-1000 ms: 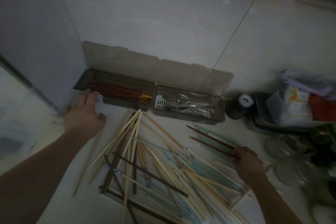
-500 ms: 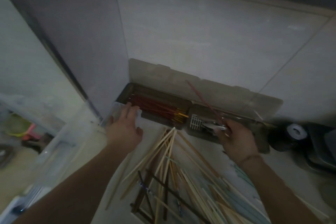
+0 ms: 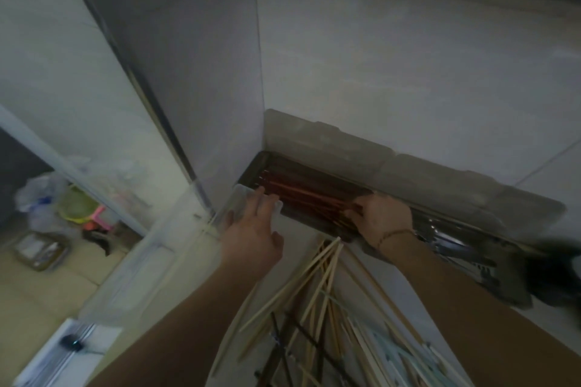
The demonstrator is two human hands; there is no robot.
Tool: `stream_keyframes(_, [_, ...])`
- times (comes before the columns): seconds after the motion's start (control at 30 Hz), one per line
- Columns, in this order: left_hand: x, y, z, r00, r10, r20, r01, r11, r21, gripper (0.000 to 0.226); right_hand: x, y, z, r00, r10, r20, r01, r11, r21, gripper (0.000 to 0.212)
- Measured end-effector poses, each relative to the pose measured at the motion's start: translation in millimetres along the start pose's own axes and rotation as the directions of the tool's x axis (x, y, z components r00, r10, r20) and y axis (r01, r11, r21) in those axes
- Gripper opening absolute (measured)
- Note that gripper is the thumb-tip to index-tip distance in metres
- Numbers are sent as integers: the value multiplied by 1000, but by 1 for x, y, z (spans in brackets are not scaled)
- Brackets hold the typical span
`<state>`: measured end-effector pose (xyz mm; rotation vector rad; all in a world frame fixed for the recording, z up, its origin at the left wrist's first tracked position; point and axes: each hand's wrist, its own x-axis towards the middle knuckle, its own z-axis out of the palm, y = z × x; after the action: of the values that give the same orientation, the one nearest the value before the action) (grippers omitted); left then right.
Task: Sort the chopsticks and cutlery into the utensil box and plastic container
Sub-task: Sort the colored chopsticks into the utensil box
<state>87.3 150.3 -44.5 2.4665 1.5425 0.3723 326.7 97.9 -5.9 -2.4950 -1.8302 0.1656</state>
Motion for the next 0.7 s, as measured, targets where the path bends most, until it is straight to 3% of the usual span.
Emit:
stream_keyframes(0.4, [1,2,-3,999,-17,38,18,1000,-19,70,20,-13,7,1000,-12,9,11,992,128,41])
stream_keyframes(0.5, [1,3,-4,999,-17,34,18,1000,-19,69,30,-16,16,997,-50,65,42,992,118,32])
stream_keyframes(0.7, [0,2,-3,1000,12,6,-12,1000,-19,71,42,-22,32,977,-178,117,134,940,313,62])
